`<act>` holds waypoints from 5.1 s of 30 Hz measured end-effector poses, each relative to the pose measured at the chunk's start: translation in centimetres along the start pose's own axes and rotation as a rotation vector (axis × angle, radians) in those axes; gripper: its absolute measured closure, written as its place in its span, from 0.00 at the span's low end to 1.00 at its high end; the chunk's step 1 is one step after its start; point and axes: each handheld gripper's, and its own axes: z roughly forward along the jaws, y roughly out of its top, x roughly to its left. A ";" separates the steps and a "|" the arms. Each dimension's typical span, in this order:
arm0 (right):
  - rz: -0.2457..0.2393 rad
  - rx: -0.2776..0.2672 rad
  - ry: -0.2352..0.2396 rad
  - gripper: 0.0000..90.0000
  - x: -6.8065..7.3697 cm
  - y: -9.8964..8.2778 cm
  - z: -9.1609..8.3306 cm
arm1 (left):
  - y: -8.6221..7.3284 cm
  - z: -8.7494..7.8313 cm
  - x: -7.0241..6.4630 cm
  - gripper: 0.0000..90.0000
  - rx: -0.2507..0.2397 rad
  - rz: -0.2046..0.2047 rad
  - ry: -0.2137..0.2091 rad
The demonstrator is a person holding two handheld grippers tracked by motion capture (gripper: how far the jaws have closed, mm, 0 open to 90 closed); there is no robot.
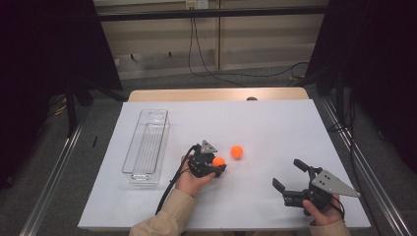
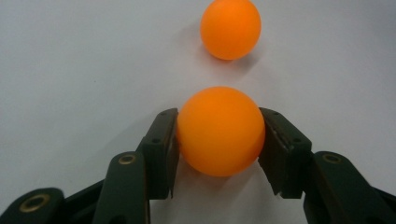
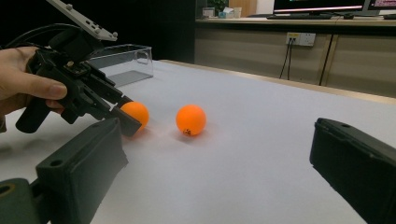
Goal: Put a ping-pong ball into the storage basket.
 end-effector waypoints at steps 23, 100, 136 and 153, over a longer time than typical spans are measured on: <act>0.002 0.000 -0.003 0.03 0.0 0.0 0.0 | 0.1 -2.2 1.4 0.56 -0.034 -0.061 -0.006; 0.002 -0.001 -0.003 0.03 0.0 0.0 -0.1 | 0.1 -8.3 5.8 0.56 -0.069 -0.156 0.055; 0.003 -0.004 -0.002 0.03 0.0 0.1 -0.1 | -0.2 -10.0 7.0 0.56 -0.082 -0.178 0.087; -0.002 -0.008 0.000 0.03 0.0 0.1 -0.1 | -0.5 -10.6 7.6 0.56 -0.072 -0.181 0.097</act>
